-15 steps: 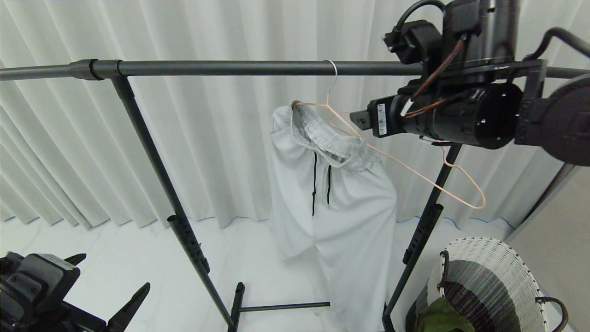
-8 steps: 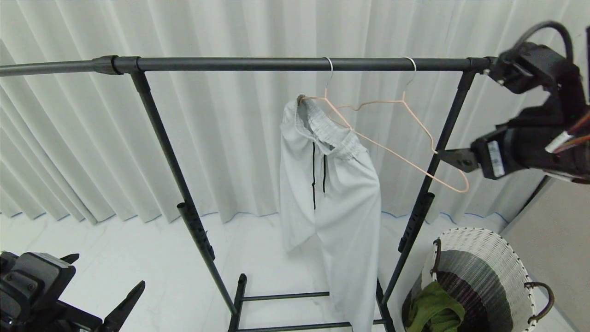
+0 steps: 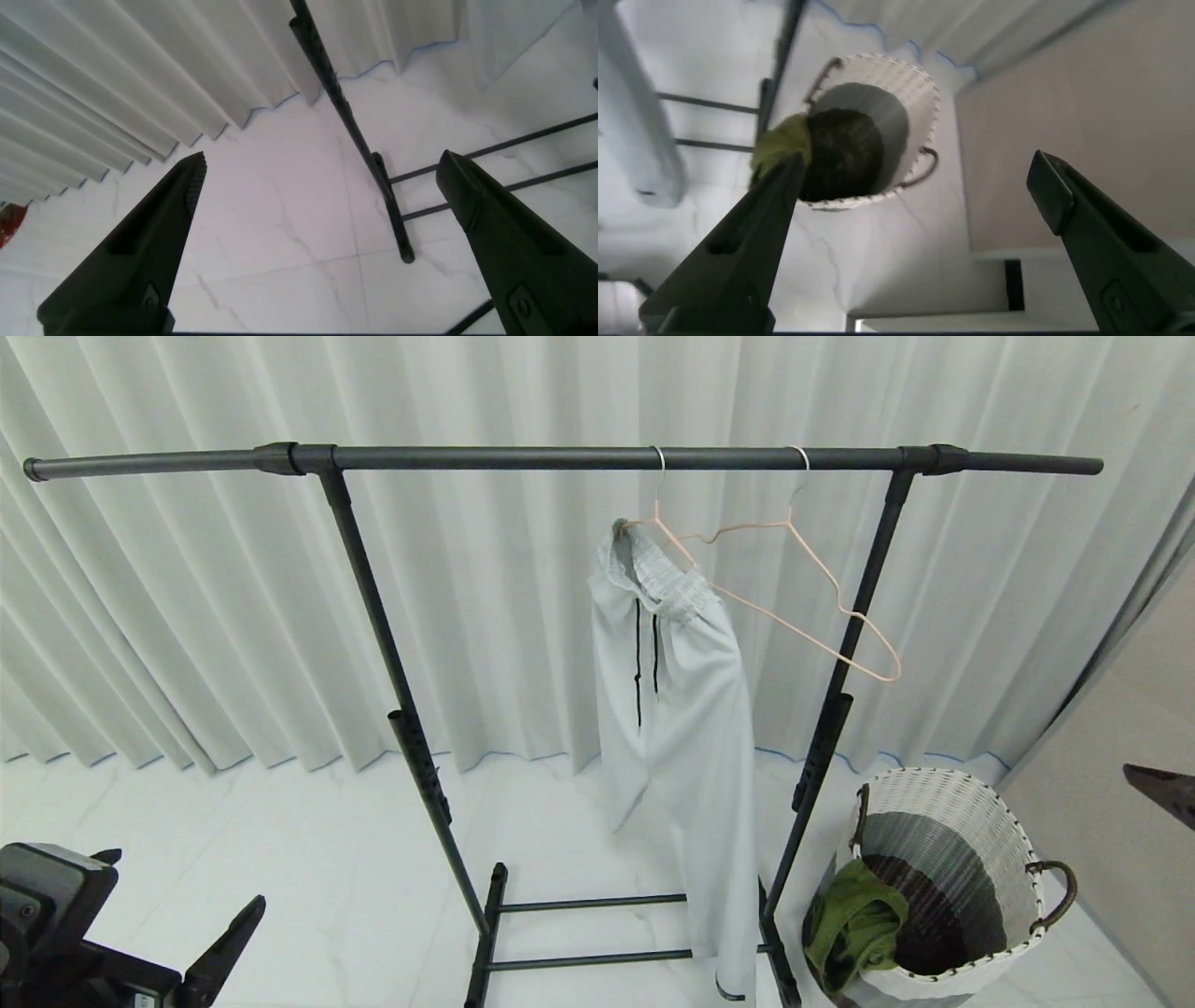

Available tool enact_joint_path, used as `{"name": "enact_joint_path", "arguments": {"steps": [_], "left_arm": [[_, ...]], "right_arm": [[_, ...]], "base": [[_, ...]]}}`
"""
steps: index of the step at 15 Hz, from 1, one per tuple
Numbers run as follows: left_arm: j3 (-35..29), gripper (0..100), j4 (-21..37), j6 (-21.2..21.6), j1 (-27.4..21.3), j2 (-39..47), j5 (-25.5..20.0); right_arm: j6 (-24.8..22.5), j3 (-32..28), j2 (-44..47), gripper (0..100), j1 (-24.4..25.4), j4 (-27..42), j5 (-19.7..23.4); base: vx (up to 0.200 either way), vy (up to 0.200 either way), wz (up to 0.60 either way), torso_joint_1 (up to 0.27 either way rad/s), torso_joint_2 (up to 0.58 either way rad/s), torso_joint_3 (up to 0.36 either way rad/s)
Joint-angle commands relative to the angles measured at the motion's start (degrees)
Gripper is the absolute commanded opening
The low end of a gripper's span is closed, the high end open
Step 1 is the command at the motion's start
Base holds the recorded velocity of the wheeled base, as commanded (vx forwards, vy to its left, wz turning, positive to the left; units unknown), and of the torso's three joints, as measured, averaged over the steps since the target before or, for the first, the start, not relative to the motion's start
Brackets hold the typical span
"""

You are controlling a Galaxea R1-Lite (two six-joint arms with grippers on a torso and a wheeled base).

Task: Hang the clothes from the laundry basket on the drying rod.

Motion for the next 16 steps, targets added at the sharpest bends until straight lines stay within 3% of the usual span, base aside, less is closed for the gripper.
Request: {"name": "enact_joint_path", "arguments": {"steps": [1,6,16], "left_arm": [[-0.14,100,0.01,-0.67,0.26,-0.66,0.01],[0.39,100,0.01,-2.17,0.35,-1.01,0.10],[0.66,100,0.19,-1.81,0.44,-0.66,0.01]], "right_arm": [[-0.16,2.95,-2.71,100,-2.31,-1.04,-0.01],[-3.94,8.22,-3.94,100,-5.21,-5.96,-0.01],[-4.12,12.44,-3.50,100,-6.35,-6.14,-0.01]], "base": [[0.000,0.000,0.00,0.000,0.00,0.000],[0.000,0.000,0.00,-0.096,0.23,0.125],[0.000,0.000,0.00,-0.199,0.48,0.280]]}}
